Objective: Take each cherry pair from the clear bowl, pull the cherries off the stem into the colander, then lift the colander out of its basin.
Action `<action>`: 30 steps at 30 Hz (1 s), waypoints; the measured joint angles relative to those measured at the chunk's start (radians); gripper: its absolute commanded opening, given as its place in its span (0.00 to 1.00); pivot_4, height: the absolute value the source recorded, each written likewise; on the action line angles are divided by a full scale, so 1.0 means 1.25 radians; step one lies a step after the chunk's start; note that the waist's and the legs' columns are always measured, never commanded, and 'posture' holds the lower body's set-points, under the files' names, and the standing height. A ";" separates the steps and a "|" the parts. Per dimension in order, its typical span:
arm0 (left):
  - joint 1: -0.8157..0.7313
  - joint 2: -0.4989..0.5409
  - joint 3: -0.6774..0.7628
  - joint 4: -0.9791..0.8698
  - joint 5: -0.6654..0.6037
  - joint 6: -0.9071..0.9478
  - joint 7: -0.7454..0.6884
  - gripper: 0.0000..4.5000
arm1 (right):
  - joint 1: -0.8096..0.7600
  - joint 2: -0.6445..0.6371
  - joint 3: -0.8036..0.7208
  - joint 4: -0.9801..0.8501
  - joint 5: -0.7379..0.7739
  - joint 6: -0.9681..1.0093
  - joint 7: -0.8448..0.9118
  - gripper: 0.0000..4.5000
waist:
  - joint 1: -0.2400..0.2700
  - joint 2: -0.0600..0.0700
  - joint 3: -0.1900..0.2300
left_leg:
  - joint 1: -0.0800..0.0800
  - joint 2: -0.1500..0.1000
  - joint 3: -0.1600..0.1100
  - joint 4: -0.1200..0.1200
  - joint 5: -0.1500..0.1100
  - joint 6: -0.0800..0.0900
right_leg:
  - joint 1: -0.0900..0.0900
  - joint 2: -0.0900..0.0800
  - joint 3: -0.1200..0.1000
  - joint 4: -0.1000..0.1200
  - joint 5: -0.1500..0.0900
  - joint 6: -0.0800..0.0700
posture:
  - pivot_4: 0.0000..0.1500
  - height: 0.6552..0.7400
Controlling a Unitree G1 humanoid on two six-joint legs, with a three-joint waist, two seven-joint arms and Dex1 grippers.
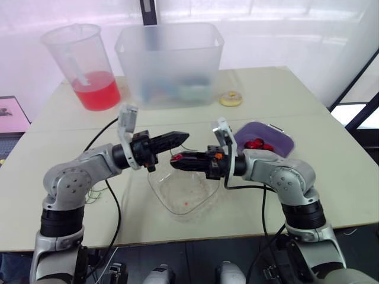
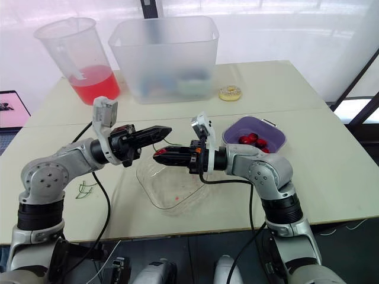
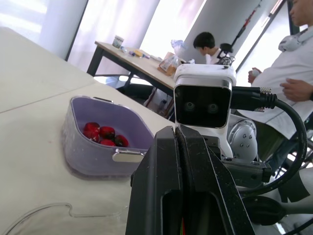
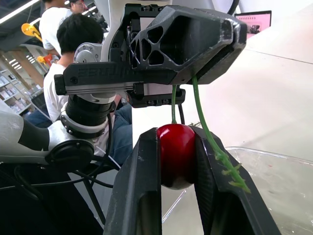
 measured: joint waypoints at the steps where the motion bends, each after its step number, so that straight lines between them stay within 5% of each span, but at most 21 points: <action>1: 0.000 0.000 0.000 0.000 0.000 0.000 0.000 0.00 | 0.000 -0.001 0.000 0.000 0.000 0.000 0.000 0.12 | 0.000 0.000 0.000 | 0.000 0.000 0.000 0.000 0.000 0.000 | 0.000 0.000 0.000 0.000 0.000 0.000 | 1.00 1.00; 15: -0.008 0.016 0.002 0.002 0.001 0.001 -0.005 0.00 | 0.088 -0.093 0.046 -0.002 -0.017 -0.018 0.081 0.12 | 0.000 0.000 0.000 | 0.000 0.000 0.000 0.000 0.000 0.000 | 0.000 0.000 0.000 0.000 0.000 0.000 | 1.00 1.00; 30: 0.108 0.197 0.163 -0.002 -0.046 0.023 0.000 0.00 | -0.013 -0.217 -0.075 0.062 0.031 -0.004 0.167 0.12 | 0.000 0.000 0.000 | 0.000 0.000 0.000 -0.001 0.000 0.000 | 0.000 0.000 0.000 -0.001 0.000 0.000 | 1.00 1.00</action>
